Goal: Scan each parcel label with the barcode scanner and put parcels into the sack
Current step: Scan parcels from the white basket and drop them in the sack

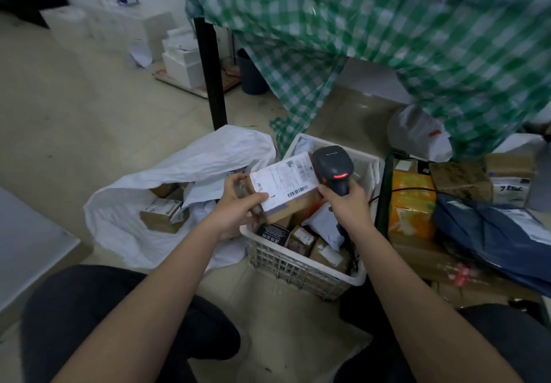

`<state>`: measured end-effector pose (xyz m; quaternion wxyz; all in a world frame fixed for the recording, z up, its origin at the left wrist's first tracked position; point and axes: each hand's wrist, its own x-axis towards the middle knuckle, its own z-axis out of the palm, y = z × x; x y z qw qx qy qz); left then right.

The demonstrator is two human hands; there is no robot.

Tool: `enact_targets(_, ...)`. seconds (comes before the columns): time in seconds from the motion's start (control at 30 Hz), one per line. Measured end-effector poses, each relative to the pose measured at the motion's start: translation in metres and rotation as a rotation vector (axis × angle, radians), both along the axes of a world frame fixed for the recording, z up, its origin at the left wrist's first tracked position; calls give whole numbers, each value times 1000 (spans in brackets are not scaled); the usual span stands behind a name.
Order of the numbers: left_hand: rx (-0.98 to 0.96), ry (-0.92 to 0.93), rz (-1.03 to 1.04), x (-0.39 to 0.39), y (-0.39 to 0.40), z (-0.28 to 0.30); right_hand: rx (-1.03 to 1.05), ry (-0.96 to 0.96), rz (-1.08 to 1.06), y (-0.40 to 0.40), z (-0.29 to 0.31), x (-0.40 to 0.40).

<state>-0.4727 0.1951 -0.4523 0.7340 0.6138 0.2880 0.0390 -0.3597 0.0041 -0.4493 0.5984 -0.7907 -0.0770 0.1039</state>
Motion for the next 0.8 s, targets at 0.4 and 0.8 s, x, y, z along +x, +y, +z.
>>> enact_targets(0.4, -62, -121, 221, -2, 21, -11, -137, 11, 165, -9, 7, -20)
enact_targets(0.8, 36, -125, 185, -5, 19, -6, -299, -56, 284, -19, 14, -25)
